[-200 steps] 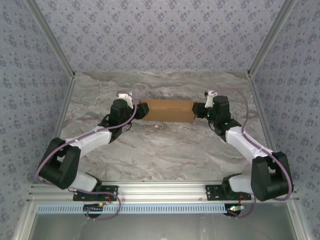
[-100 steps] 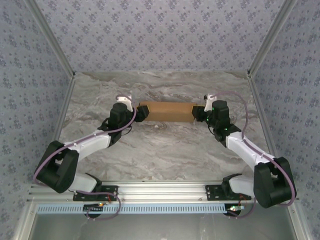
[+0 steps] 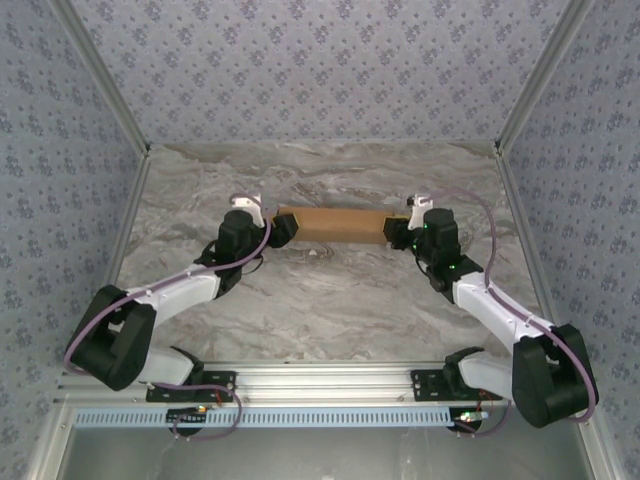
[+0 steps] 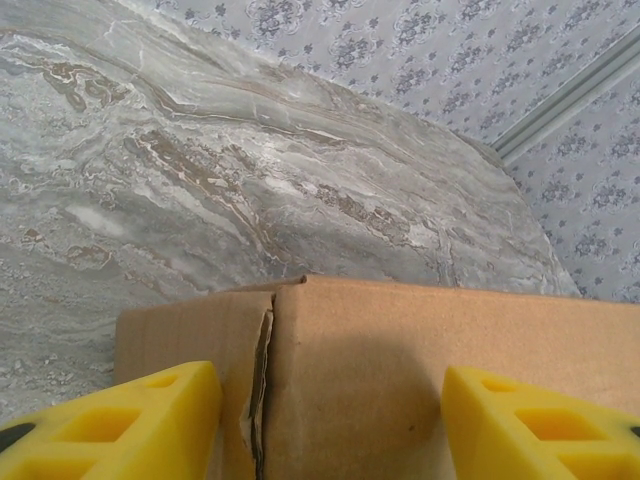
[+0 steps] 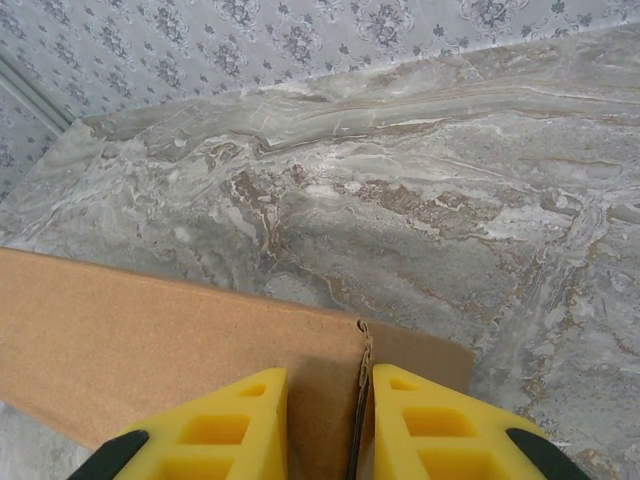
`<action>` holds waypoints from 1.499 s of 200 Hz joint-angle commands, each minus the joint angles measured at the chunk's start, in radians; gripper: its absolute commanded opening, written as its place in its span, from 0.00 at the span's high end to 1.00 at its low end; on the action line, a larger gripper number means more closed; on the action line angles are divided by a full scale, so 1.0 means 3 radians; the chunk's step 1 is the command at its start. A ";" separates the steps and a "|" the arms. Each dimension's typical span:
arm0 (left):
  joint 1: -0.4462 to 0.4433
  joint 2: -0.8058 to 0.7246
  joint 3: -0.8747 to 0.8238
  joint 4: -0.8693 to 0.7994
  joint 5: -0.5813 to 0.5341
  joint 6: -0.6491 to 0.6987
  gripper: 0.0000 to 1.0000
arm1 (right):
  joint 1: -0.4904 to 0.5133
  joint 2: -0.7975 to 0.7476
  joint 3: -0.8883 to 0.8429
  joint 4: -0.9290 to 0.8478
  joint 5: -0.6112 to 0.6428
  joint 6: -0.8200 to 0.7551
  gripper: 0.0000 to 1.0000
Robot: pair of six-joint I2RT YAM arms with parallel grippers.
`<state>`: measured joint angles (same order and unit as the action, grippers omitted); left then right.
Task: Fold the paper box
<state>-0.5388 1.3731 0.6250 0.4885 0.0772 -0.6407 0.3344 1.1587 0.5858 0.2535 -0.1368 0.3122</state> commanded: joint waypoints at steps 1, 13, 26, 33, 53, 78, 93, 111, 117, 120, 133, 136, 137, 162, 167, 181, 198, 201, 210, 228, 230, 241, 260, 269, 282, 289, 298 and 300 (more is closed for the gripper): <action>-0.0238 0.0082 -0.0155 -0.0520 0.0563 -0.0160 0.40 | 0.0254 0.0035 -0.0132 -0.0270 -0.0456 -0.0080 0.75; -0.0256 0.0048 -0.0175 -0.0548 0.0540 -0.0177 0.39 | 0.0277 0.0026 -0.0155 -0.0267 -0.0438 -0.0070 0.75; -0.0263 0.0011 -0.0196 -0.0577 0.0511 -0.0191 0.39 | 0.0308 0.0014 -0.0173 -0.0253 -0.0411 -0.0064 0.75; -0.0271 -0.0003 -0.0209 -0.0589 0.0489 -0.0186 0.39 | 0.0323 0.0017 -0.0181 -0.0241 -0.0389 -0.0064 0.75; -0.0274 0.0018 -0.0217 -0.0620 0.0464 -0.0158 0.39 | 0.0355 0.0063 -0.0203 -0.0202 -0.0357 -0.0054 0.76; -0.0274 0.0121 -0.0225 -0.0569 0.0413 -0.0146 0.39 | 0.0377 0.0152 -0.0224 -0.0184 -0.0292 -0.0046 0.76; -0.0272 0.0183 -0.0213 -0.0550 0.0375 -0.0135 0.38 | 0.0376 0.0206 -0.0221 -0.0214 -0.0220 -0.0033 0.76; -0.0267 0.0264 -0.0184 -0.0532 0.0310 -0.0107 0.38 | 0.0379 0.0298 -0.0232 -0.0264 -0.0112 0.0014 0.75; -0.0266 0.0294 -0.0172 -0.0529 0.0293 -0.0095 0.38 | 0.0376 0.0328 -0.0224 -0.0278 -0.0081 0.0026 0.74; -0.0266 0.0312 -0.0169 -0.0523 0.0282 -0.0090 0.38 | 0.0377 0.0345 -0.0220 -0.0286 -0.0064 0.0035 0.74; -0.0255 0.0368 -0.0146 -0.0511 0.0246 -0.0079 0.38 | 0.0370 0.0423 -0.0197 -0.0339 0.0008 0.0073 0.73; -0.0254 0.0381 -0.0142 -0.0505 0.0242 -0.0082 0.38 | 0.0368 0.0440 -0.0184 -0.0354 0.0022 0.0085 0.72; -0.0252 0.0384 -0.0141 -0.0504 0.0235 -0.0080 0.38 | 0.0368 0.0449 -0.0181 -0.0362 0.0024 0.0087 0.72; -0.0204 0.0473 -0.0088 -0.0465 0.0214 -0.0071 0.37 | 0.0312 0.0616 -0.0077 -0.0465 0.0080 0.0168 0.69; -0.0192 0.0494 -0.0080 -0.0456 0.0215 -0.0069 0.37 | 0.0303 0.0642 -0.0060 -0.0465 0.0083 0.0183 0.69; -0.0154 0.0531 -0.0039 -0.0462 0.0223 -0.0057 0.36 | 0.0266 0.0682 -0.0014 -0.0489 0.0083 0.0215 0.66; -0.0108 0.0532 -0.0017 -0.0467 0.0227 -0.0043 0.34 | 0.0233 0.0679 0.0046 -0.0521 0.0070 0.0222 0.61; -0.0099 0.0527 -0.0014 -0.0472 0.0227 -0.0034 0.33 | 0.0227 0.0674 0.0059 -0.0531 0.0071 0.0220 0.59; -0.0071 0.0497 -0.0008 -0.0484 0.0223 -0.0029 0.32 | 0.0211 0.0641 0.0092 -0.0569 0.0072 0.0206 0.56; -0.0031 0.0399 -0.0015 -0.0530 0.0224 0.0007 0.28 | 0.0184 0.0530 0.0137 -0.0661 0.0072 0.0167 0.49; -0.0028 0.0387 -0.0013 -0.0535 0.0223 0.0017 0.27 | 0.0179 0.0514 0.0141 -0.0670 0.0070 0.0164 0.48; -0.0005 0.0317 -0.0017 -0.0579 0.0203 0.0055 0.25 | 0.0151 0.0435 0.0154 -0.0723 0.0081 0.0156 0.43; 0.0050 0.0223 -0.0020 -0.0638 0.0172 0.0108 0.23 | 0.0086 0.0342 0.0167 -0.0789 0.0087 0.0132 0.36; 0.0085 0.0209 -0.0020 -0.0650 0.0167 0.0116 0.22 | 0.0047 0.0343 0.0182 -0.0813 0.0088 0.0125 0.34; 0.0143 0.0211 -0.0005 -0.0647 0.0199 0.0116 0.21 | -0.0008 0.0386 0.0213 -0.0835 0.0052 0.0126 0.32; 0.0166 0.0225 0.0011 -0.0647 0.0223 0.0116 0.21 | -0.0039 0.0433 0.0239 -0.0843 0.0010 0.0142 0.31; 0.0185 0.0251 0.0047 -0.0647 0.0248 0.0116 0.21 | -0.0069 0.0515 0.0283 -0.0845 -0.0054 0.0159 0.31; 0.0185 0.0260 0.0056 -0.0648 0.0255 0.0116 0.21 | -0.0077 0.0535 0.0299 -0.0845 -0.0072 0.0164 0.31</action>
<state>-0.5022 1.4548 0.6018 0.3073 0.1246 -0.6281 0.3340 1.2797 0.6296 0.0368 -0.1146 0.3542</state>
